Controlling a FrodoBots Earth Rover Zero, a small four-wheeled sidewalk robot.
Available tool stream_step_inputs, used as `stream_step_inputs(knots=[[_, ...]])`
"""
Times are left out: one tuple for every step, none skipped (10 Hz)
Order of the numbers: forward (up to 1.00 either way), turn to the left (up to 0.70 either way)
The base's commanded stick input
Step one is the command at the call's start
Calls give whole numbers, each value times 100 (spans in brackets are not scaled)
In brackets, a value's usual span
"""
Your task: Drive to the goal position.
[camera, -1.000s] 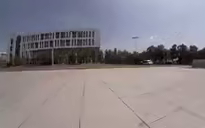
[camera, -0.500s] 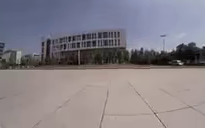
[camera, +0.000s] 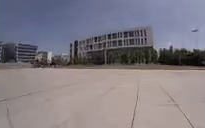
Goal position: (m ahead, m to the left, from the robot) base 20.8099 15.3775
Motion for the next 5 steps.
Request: stream_step_inputs(knots=[[70,36],[70,36],[70,36],[70,36],[70,36]])
